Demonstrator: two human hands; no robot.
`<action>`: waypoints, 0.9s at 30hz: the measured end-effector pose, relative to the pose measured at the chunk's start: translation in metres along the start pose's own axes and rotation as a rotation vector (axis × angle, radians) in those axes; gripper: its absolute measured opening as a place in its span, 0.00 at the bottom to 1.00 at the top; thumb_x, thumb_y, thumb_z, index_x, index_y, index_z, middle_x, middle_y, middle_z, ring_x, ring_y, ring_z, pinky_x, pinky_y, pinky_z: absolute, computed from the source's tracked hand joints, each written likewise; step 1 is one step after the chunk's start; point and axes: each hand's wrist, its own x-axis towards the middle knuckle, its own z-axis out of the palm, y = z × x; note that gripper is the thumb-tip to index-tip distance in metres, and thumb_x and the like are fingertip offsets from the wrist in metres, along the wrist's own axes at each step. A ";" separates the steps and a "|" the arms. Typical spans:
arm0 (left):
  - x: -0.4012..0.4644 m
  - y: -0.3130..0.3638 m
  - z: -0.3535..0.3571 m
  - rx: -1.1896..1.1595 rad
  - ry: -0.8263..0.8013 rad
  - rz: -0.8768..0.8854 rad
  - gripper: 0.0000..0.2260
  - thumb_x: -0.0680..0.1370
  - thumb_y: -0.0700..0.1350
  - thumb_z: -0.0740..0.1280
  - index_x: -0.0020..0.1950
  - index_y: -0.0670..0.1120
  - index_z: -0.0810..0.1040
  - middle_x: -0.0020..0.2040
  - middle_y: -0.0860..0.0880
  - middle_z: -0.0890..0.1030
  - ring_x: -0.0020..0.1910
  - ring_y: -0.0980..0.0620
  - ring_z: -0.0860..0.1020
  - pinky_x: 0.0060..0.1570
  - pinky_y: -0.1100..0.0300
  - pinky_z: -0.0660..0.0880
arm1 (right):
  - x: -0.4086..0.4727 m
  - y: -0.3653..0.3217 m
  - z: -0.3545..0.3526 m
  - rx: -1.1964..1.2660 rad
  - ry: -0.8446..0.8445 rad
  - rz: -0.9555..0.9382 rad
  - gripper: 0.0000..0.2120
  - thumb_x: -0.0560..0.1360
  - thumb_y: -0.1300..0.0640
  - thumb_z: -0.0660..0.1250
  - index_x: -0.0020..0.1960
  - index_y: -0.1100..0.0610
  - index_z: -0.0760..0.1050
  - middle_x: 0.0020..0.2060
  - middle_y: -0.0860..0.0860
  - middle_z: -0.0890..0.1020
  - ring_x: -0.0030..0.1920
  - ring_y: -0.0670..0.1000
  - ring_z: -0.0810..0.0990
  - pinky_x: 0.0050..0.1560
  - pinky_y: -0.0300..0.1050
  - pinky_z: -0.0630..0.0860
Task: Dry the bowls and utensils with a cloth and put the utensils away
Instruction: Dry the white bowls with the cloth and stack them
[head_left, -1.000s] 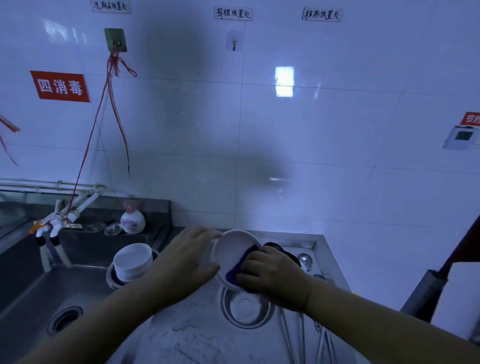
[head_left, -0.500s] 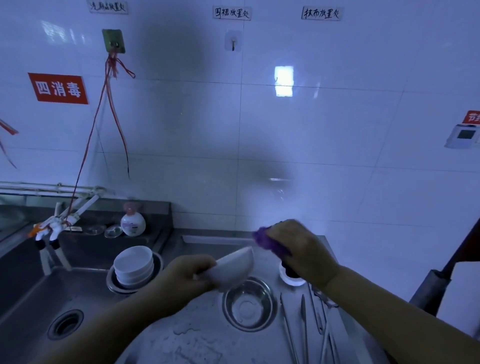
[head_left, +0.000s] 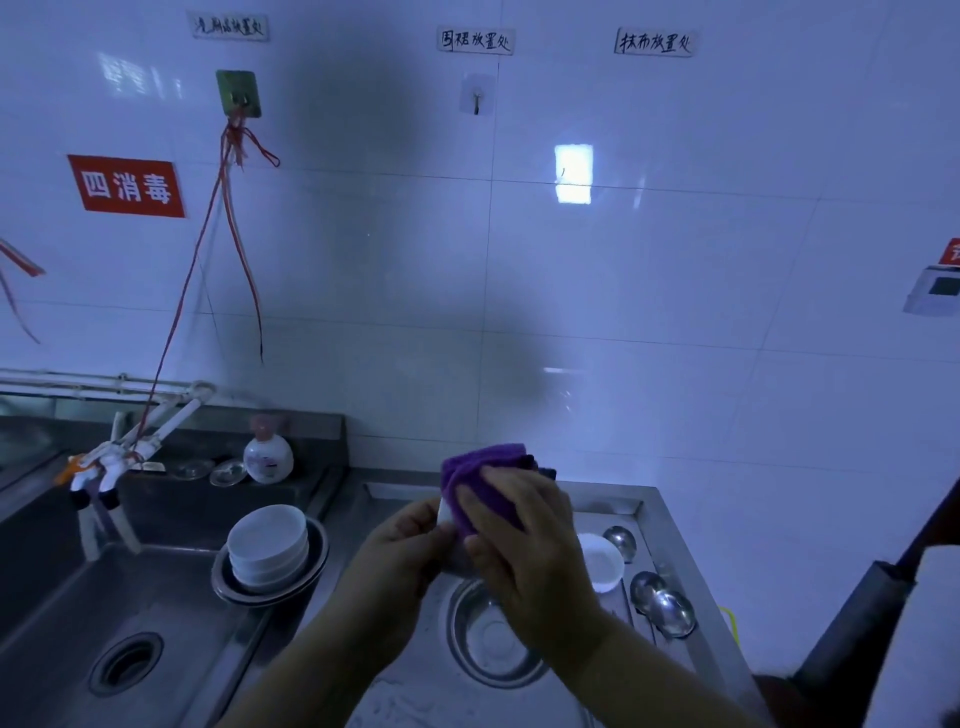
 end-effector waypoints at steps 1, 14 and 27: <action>0.000 0.002 0.001 0.006 -0.005 0.021 0.12 0.72 0.40 0.61 0.47 0.46 0.84 0.48 0.40 0.83 0.45 0.46 0.82 0.41 0.57 0.80 | -0.005 -0.002 0.002 -0.054 -0.010 -0.059 0.16 0.82 0.48 0.56 0.66 0.52 0.68 0.61 0.53 0.72 0.61 0.53 0.70 0.55 0.53 0.76; -0.001 0.003 -0.001 0.119 -0.034 0.135 0.12 0.71 0.45 0.67 0.54 0.52 0.82 0.53 0.45 0.83 0.50 0.48 0.81 0.43 0.62 0.77 | 0.050 0.024 -0.014 0.524 -0.038 0.738 0.14 0.79 0.54 0.56 0.49 0.38 0.78 0.48 0.37 0.81 0.50 0.38 0.78 0.50 0.30 0.72; 0.007 0.005 0.003 -0.344 0.060 0.131 0.14 0.72 0.40 0.61 0.56 0.40 0.78 0.50 0.40 0.83 0.45 0.48 0.83 0.39 0.59 0.80 | 0.025 -0.002 -0.005 0.067 0.193 0.254 0.15 0.78 0.58 0.61 0.62 0.62 0.76 0.52 0.57 0.78 0.53 0.53 0.74 0.53 0.44 0.75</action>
